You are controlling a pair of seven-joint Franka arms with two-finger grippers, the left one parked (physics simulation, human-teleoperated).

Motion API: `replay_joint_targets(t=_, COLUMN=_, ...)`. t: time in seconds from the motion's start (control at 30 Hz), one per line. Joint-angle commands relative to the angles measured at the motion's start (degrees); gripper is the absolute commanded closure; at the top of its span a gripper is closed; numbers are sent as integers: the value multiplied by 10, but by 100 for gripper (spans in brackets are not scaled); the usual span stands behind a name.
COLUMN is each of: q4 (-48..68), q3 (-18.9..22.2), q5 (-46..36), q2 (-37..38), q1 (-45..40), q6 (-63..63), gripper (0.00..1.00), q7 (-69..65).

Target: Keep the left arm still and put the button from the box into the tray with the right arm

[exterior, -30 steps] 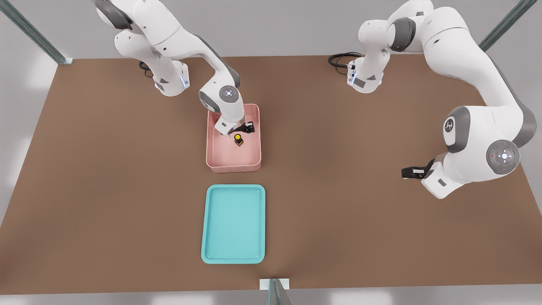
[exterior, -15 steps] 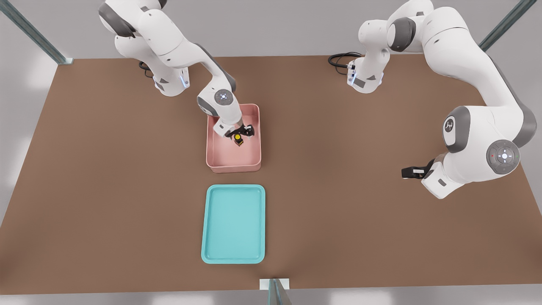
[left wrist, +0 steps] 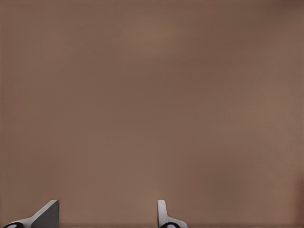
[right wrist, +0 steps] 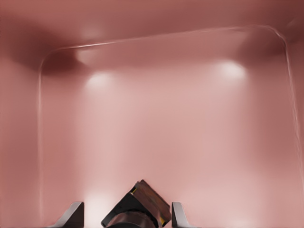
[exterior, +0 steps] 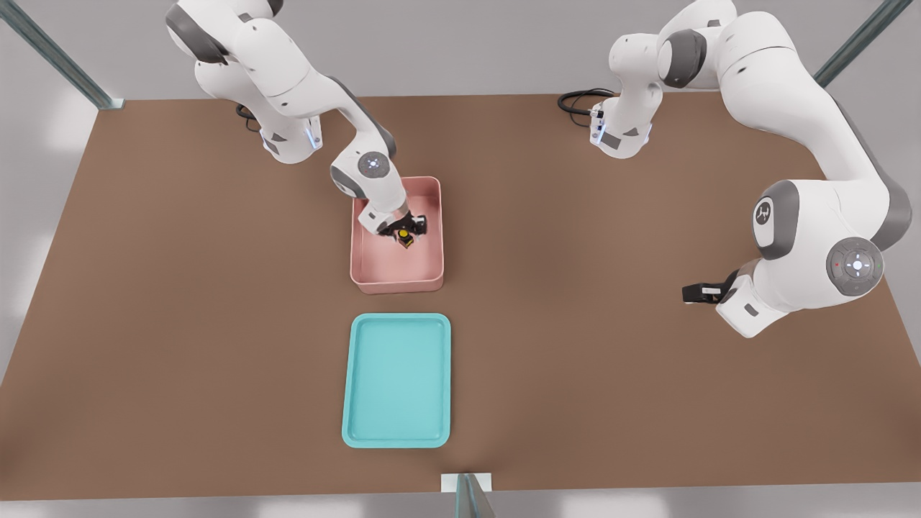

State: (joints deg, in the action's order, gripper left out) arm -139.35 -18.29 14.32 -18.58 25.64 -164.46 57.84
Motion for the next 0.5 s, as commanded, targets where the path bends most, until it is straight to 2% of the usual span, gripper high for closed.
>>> replay_joint_targets(t=0.0, q4=0, q3=0, q5=1, q2=0, q1=0, q6=-6, gripper=46, q7=5)
replay_joint_targets(t=0.1, q4=0, q3=4, q5=1, q2=0, q1=-2, q6=-3, gripper=55, q7=8)
replay_joint_targets(t=0.23, q4=15, q3=10, q5=0, q2=1, q1=-7, q6=15, gripper=58, q7=9)
replay_joint_targets(t=0.43, q4=80, q3=12, q5=-7, q2=7, q1=-7, q6=155, gripper=59, q7=-44)
replay_joint_targets(t=0.47, q4=106, q3=12, q5=-33, q2=7, q1=-9, q6=189, gripper=59, q7=-69)
